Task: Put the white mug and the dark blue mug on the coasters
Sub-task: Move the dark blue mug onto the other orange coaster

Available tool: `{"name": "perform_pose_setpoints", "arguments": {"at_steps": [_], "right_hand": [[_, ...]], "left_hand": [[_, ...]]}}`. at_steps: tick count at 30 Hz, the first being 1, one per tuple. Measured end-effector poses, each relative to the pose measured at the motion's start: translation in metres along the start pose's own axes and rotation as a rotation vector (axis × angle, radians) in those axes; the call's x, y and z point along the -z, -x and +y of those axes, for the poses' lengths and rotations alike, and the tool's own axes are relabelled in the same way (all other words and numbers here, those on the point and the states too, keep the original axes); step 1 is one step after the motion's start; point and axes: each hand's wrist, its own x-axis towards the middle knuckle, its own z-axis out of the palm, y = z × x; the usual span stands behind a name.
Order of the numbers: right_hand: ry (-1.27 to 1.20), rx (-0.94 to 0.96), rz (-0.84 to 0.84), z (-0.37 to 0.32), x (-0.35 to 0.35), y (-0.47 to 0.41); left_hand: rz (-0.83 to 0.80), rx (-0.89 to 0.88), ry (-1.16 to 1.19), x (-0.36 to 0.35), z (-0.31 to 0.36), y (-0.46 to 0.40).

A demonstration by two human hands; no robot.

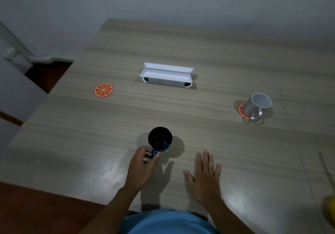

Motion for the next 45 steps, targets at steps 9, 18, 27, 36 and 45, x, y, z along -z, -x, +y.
{"name": "perform_pose_setpoints", "arguments": {"at_steps": [9,18,27,36,45], "right_hand": [[0.014,0.007,-0.034,-0.001,0.001,0.000],[-0.019,0.113,0.004,-0.035,0.000,-0.008],[0.041,0.275,-0.039,-0.122,0.002,-0.060],[0.067,0.255,-0.049,-0.192,-0.005,-0.111],[0.072,0.215,-0.041,-0.193,-0.013,-0.116]], "left_hand": [[-0.061,0.087,0.111,-0.001,0.004,-0.004],[0.021,0.189,0.243,0.028,-0.003,-0.017],[0.219,0.217,0.296,0.089,-0.027,-0.055],[0.394,0.299,0.383,0.151,-0.042,-0.121],[0.495,0.276,0.429,0.163,-0.056,-0.190]]}}
